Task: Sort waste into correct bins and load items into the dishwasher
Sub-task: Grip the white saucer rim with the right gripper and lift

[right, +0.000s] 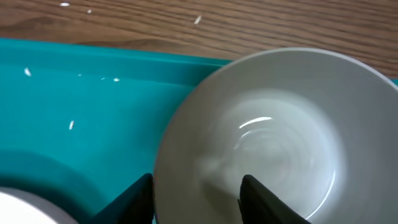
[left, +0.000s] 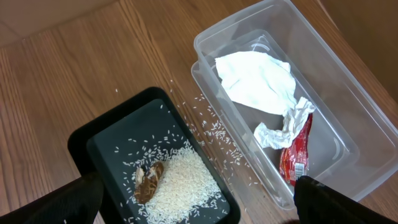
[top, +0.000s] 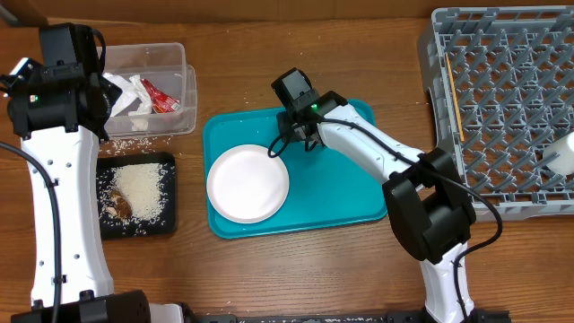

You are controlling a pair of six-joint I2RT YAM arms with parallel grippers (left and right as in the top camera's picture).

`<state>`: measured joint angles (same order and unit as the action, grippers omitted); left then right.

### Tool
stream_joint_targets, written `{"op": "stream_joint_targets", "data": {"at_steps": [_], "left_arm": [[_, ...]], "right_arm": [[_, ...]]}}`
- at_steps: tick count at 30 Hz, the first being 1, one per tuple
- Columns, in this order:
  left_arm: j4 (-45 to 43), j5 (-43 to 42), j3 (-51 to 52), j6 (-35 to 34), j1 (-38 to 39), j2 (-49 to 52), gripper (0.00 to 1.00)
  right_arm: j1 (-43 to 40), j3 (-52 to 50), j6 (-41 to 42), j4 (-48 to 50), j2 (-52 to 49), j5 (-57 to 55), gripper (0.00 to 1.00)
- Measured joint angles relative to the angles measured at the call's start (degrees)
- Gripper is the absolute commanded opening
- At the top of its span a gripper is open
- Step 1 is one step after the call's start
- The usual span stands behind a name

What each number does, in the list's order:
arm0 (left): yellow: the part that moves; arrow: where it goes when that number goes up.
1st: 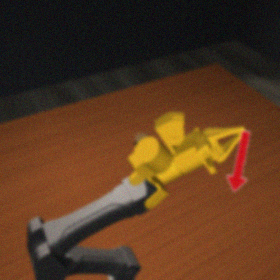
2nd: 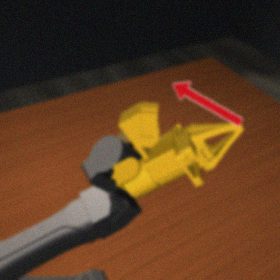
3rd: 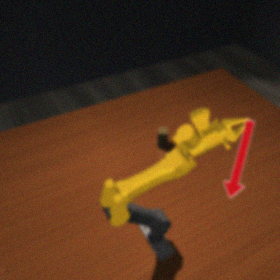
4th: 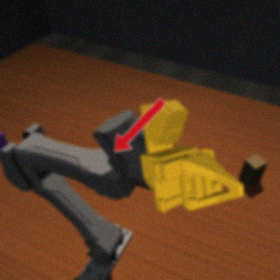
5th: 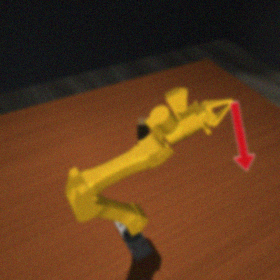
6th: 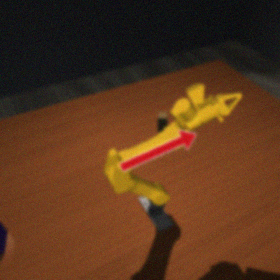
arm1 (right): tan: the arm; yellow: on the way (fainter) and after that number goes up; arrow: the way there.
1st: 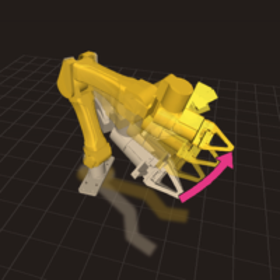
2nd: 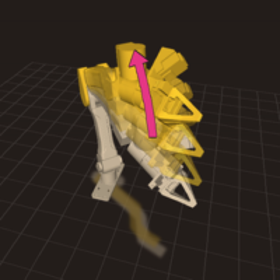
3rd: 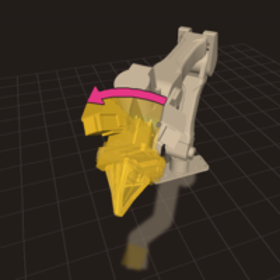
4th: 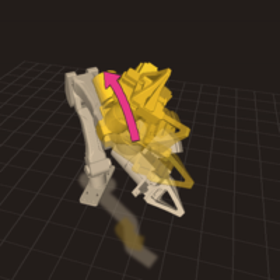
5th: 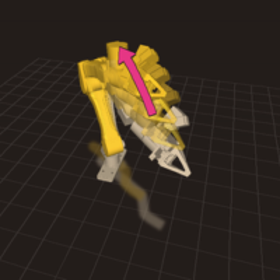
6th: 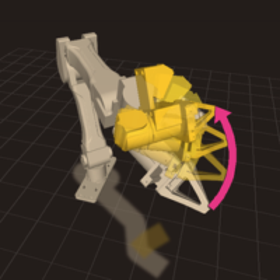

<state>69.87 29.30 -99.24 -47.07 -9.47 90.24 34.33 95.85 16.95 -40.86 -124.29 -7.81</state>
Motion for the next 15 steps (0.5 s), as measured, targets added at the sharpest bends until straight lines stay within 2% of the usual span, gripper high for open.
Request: {"op": "stream_joint_targets", "data": {"at_steps": [7, 11, 15], "left_arm": [[0.0, 0.0, 0.0, 0.0, 0.0, 0.0, 1.0], [0.0, 0.0, 0.0, 0.0, 0.0, 0.0, 1.0], [0.0, 0.0, 0.0, 0.0, 0.0, 0.0, 1.0]], "right_arm": [[0.2, 0.0, 0.7, -0.4, 0.0, -0.9, 0.39], [0.6, 0.0, 1.2, -0.3, 0.0, -1.2, 0.29], [0.7, 0.0, 1.6, -0.6, 0.0, -1.2, 0.3]]}}
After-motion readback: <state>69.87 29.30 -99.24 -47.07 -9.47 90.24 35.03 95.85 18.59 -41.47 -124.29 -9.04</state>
